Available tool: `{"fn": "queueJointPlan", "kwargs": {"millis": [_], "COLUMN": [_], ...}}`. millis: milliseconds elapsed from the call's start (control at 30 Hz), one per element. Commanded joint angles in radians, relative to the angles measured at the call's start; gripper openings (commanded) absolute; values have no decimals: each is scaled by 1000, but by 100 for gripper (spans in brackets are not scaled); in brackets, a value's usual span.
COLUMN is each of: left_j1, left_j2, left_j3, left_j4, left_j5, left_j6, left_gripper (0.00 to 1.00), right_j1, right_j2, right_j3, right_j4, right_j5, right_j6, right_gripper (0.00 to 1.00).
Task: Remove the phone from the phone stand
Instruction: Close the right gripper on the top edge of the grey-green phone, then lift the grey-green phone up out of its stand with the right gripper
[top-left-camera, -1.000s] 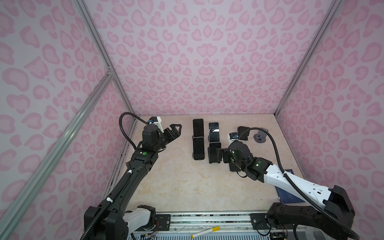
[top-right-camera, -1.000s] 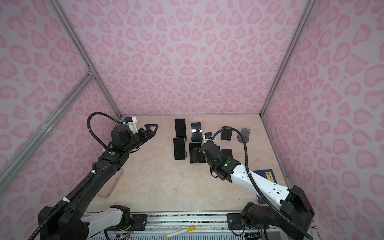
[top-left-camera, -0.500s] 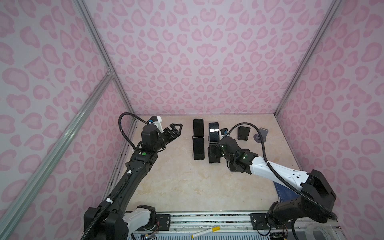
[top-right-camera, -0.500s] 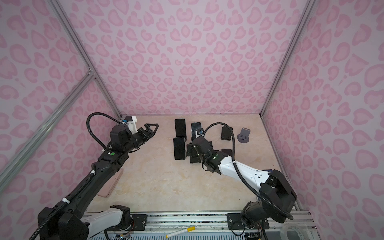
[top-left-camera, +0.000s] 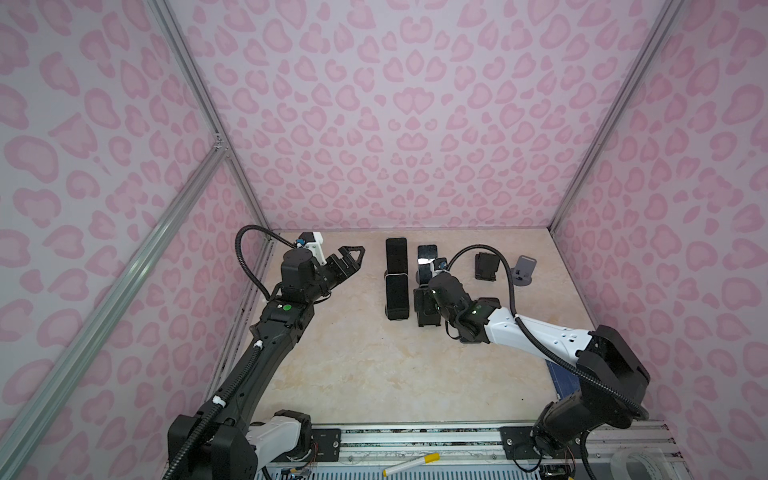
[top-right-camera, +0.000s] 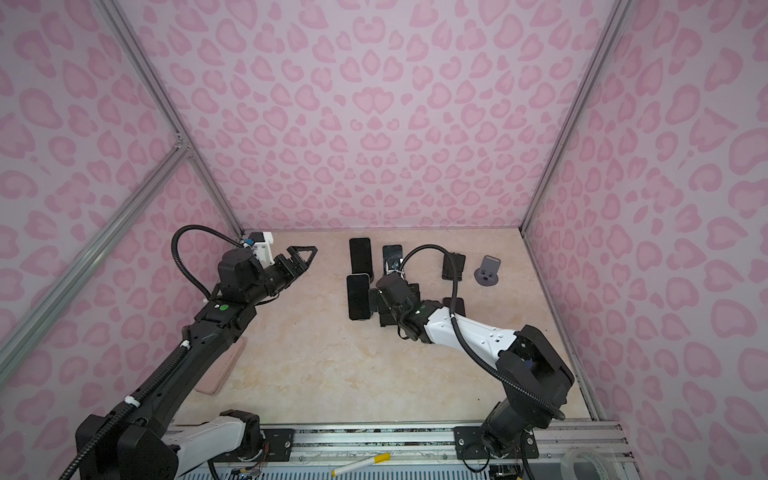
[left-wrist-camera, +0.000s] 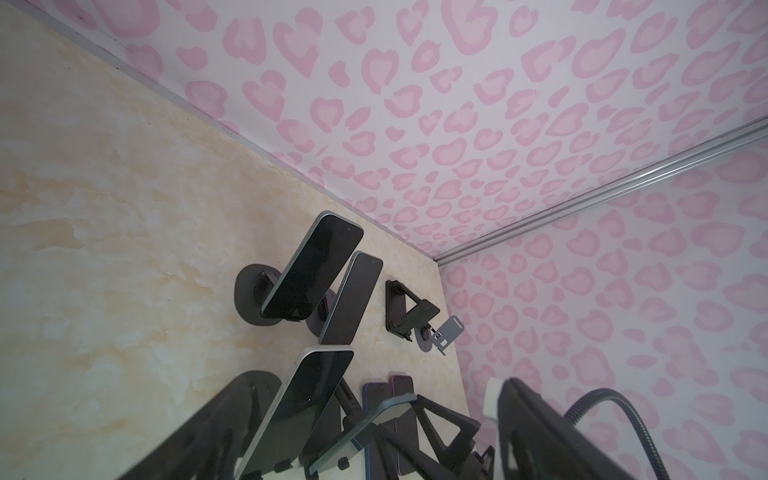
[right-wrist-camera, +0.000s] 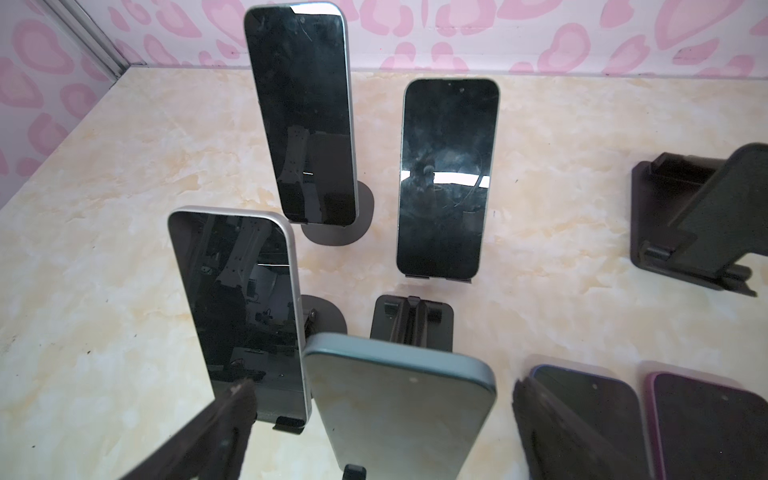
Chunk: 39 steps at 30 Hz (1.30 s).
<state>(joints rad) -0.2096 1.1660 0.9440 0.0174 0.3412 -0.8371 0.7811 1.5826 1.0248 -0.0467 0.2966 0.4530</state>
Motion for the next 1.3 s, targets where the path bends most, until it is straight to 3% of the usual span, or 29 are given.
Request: {"fn": "queueJointPlan", "kwargs": {"millis": [0, 233, 500, 1267], "left_j1": [4, 8, 12, 23], "left_j2": [-9, -3, 0, -2], "left_j3": [-2, -2, -4, -8], "left_j4": [48, 50, 55, 77], "left_j5": [16, 25, 34, 59], "left_j6": [-7, -13, -20, -35], "left_gripper": [96, 96, 96, 96], "right_j1": [3, 17, 27, 42], "right_j2": [17, 62, 75, 16], "right_j3": [-2, 0, -3, -36], "right_j4": [39, 53, 39, 74], "right_j5": [30, 89, 136, 125], "right_j6": [19, 19, 52, 18], "right_gripper": [98, 97, 86, 71]}}
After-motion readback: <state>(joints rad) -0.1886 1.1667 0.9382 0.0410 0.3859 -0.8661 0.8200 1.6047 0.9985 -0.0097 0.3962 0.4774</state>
